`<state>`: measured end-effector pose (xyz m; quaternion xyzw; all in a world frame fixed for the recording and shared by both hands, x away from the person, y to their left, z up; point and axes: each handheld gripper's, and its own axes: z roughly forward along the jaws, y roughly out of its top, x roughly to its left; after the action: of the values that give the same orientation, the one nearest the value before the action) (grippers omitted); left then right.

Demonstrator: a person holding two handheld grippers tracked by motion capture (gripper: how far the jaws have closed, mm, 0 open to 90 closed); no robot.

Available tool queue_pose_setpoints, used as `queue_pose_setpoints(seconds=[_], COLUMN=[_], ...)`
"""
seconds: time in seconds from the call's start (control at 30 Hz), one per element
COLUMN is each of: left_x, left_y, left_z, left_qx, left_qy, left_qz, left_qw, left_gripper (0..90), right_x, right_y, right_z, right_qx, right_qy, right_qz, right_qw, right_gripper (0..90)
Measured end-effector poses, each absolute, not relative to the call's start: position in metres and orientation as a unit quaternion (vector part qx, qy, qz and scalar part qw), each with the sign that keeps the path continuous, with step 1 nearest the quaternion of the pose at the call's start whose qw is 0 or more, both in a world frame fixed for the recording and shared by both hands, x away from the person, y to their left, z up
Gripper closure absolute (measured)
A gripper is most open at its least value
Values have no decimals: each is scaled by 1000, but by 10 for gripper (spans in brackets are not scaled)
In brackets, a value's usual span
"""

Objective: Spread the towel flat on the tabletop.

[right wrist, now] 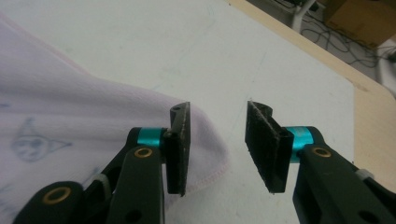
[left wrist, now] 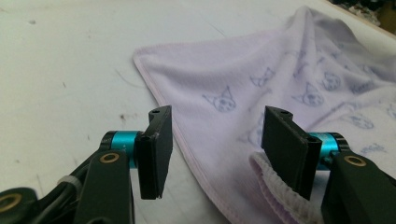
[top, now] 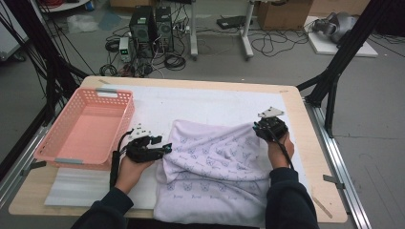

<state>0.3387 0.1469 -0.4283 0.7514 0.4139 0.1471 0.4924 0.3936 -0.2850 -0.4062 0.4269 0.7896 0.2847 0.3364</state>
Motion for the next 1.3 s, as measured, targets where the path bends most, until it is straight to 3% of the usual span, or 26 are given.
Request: queue_pose_setpoints(seconds=[0.23, 0.57, 0.7, 0.97, 1.13, 1.23, 1.3], left_x=[374, 391, 403, 437, 450, 453, 454], left_y=[142, 155, 153, 129, 109, 102, 103], left_z=[-409, -377, -383, -433, -441, -447, -447], left_qx=[741, 694, 702, 730, 773, 793, 798], left_qy=[427, 448, 458, 490, 457, 440, 426], left_qz=[146, 166, 165, 143, 149, 175, 183], left_qw=[497, 538, 519, 454, 413, 384, 386], left_gripper=[428, 431, 431, 451, 456, 499, 604], right_x=[366, 352, 355, 357, 357, 356, 356], right_y=[-303, -321, -316, -310, -311, -311, -312], right_z=[-389, -409, -415, -418, -417, -417, -416], right_qx=[427, 442, 437, 430, 430, 432, 432], right_qy=[766, 764, 776, 783, 779, 779, 778], right_qz=[363, 376, 368, 366, 378, 378, 380], right_qw=[314, 282, 267, 261, 254, 252, 251], right_gripper=[535, 529, 527, 514, 514, 513, 513])
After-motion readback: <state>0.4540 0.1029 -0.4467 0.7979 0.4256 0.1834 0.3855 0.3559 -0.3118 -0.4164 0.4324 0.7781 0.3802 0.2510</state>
